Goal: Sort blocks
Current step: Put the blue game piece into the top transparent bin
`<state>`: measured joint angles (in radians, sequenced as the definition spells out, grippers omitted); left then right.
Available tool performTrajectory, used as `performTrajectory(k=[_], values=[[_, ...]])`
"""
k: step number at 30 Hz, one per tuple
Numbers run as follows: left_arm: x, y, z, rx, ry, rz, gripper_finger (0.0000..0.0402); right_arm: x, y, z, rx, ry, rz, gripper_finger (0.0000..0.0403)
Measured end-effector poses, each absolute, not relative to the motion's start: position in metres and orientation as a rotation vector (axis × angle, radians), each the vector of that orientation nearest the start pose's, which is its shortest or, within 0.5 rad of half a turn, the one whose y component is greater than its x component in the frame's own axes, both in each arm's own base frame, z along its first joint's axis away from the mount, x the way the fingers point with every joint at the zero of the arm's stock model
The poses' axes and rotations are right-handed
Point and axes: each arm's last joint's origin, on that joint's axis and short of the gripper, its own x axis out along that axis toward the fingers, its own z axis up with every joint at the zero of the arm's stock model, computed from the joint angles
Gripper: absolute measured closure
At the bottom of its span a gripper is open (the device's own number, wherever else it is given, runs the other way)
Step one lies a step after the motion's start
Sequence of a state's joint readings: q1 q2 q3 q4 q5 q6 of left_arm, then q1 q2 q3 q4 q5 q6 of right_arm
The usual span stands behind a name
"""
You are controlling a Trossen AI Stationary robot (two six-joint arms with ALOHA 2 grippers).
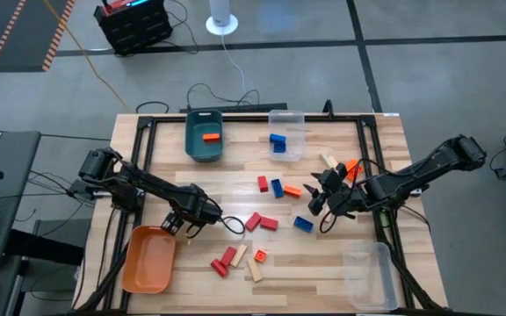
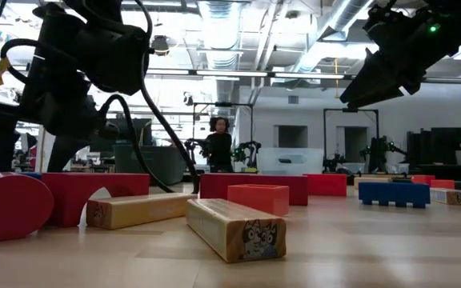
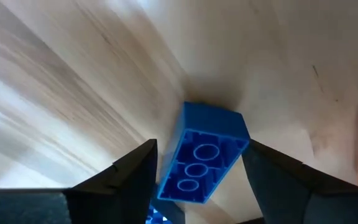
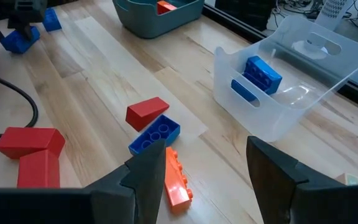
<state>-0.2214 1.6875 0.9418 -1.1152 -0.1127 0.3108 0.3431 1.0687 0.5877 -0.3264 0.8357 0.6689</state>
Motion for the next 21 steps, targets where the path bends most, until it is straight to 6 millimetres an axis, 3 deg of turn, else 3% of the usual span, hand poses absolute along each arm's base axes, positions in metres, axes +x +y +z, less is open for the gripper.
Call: performTrajectory(k=[11,14,21], values=[[0.238,-0.050,0.148,0.514,1.808,-0.345,0.0261,0.194,0.046,0.212,0.178,0.483,-0.657,0.0188],[0.243,-0.051,0.153,0.497,1.796,-0.323,0.0278,0.194,0.046,0.212,0.178,0.483,-0.658,0.0188],[0.258,-0.053,0.182,0.507,1.778,-0.274,0.0273,0.194,0.046,0.212,0.179,0.483,-0.662,0.0188]])
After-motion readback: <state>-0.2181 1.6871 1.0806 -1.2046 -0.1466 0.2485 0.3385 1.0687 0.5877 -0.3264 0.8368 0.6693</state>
